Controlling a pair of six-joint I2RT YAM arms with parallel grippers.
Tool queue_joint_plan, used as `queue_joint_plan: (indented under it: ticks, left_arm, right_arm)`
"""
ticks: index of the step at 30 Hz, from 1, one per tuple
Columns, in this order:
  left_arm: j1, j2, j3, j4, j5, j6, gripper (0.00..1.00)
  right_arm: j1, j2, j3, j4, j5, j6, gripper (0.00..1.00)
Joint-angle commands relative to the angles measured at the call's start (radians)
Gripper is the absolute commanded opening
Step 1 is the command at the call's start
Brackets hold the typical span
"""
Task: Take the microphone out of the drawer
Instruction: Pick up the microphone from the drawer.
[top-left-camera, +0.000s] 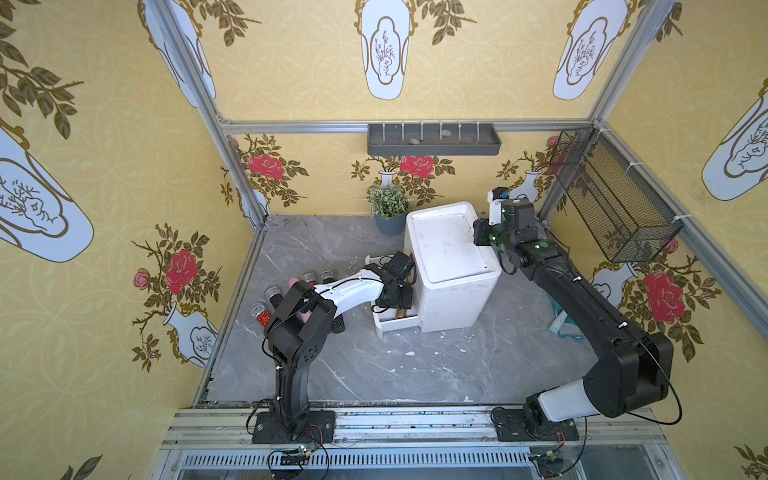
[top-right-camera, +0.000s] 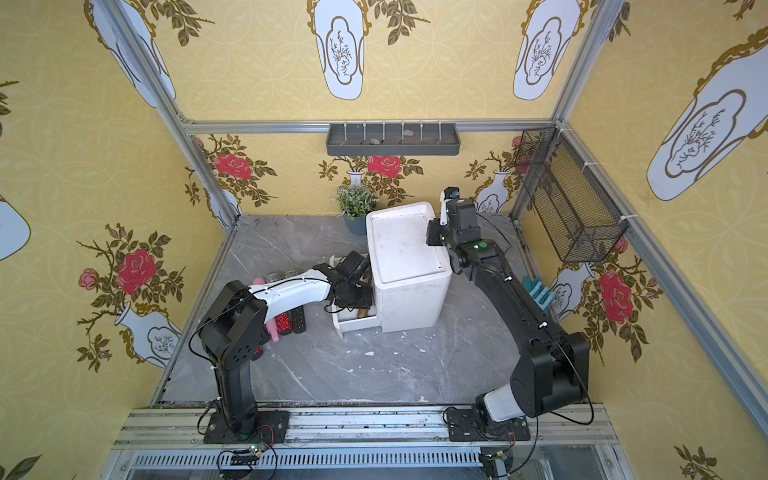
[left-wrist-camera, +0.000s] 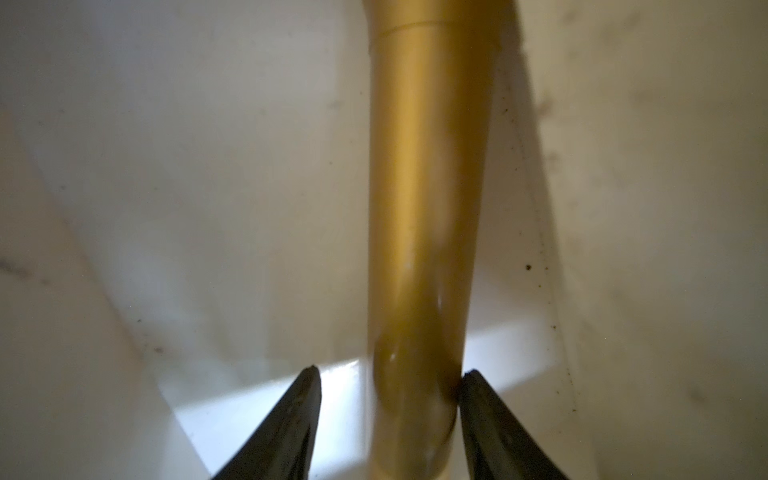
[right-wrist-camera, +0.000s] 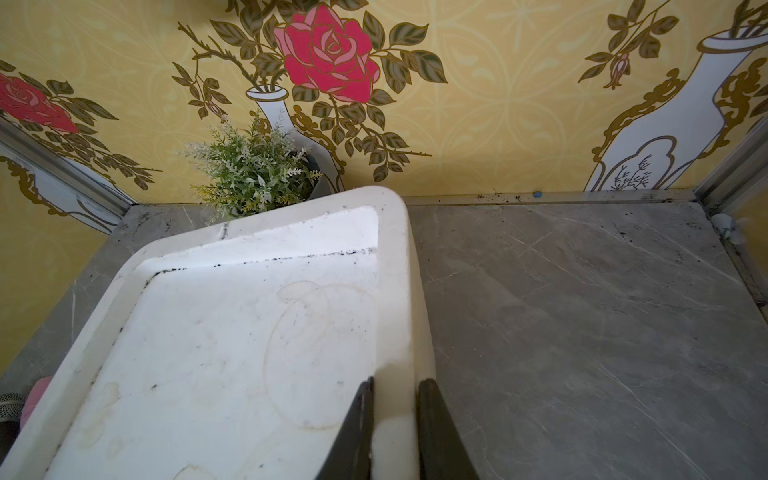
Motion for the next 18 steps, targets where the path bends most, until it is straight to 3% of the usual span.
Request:
queue_joint_plan:
  ticks: [1,18]
  left_arm:
    - [-0.022,0.009,0.001,0.058,-0.012,-0.038,0.52]
    - [-0.025,-0.032,-0.05,0.138,-0.085,-0.221,0.27]
  right_arm:
    - [0.006,0.022,-0.027,-0.225,-0.038,0.032,0.09]
    - [0.012,0.031,-0.016,-0.226,-0.043,0.032,0.09]
